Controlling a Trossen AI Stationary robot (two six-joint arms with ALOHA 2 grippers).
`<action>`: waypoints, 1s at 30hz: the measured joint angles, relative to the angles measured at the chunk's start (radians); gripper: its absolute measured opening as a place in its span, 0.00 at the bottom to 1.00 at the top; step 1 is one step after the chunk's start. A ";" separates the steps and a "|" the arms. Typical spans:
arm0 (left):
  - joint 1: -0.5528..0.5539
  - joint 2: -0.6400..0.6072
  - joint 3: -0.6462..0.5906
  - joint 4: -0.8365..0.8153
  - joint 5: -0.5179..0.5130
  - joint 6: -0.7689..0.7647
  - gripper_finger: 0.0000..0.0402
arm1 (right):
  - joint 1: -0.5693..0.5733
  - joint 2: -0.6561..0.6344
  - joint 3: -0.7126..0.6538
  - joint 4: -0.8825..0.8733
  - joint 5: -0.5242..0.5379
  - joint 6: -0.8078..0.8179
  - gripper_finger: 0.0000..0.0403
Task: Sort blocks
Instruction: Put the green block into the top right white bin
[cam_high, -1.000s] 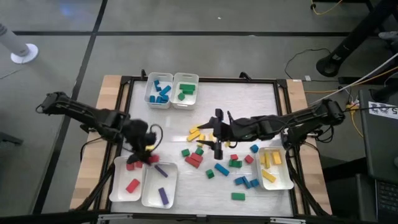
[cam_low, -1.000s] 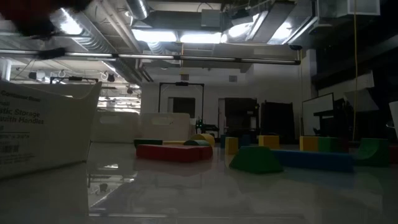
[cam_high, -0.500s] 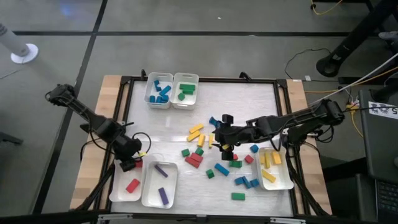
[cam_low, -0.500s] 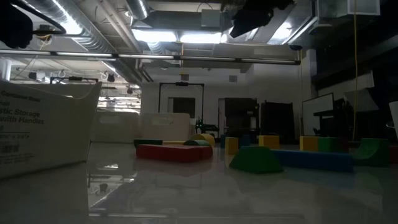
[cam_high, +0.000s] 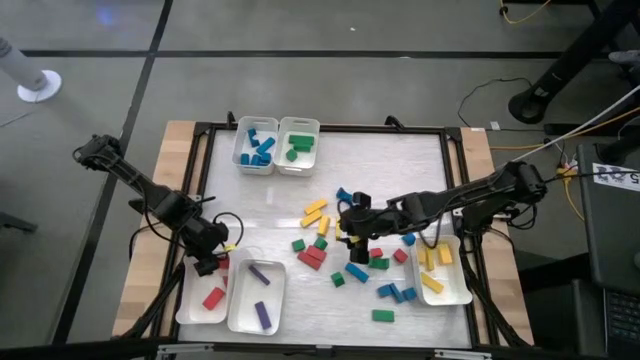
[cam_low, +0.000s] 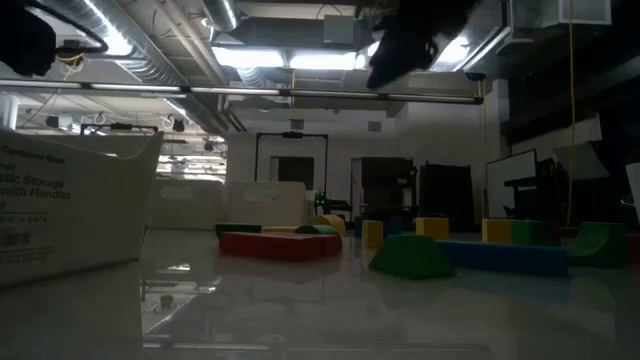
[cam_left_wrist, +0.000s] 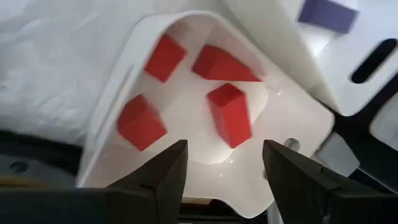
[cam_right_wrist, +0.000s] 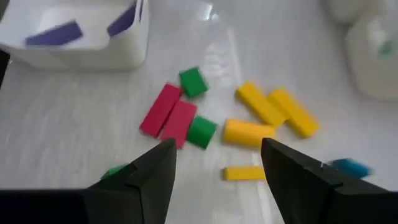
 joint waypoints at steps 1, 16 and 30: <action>0.000 0.000 0.000 0.018 0.000 0.008 0.48 | 0.000 0.015 -0.005 0.016 -0.017 0.008 0.58; 0.000 0.000 0.000 0.257 -0.011 0.118 0.48 | 0.000 0.252 -0.020 0.167 -0.025 0.104 0.58; 0.000 0.000 0.000 0.259 -0.075 0.134 0.48 | -0.002 0.378 -0.019 0.283 0.050 0.231 0.58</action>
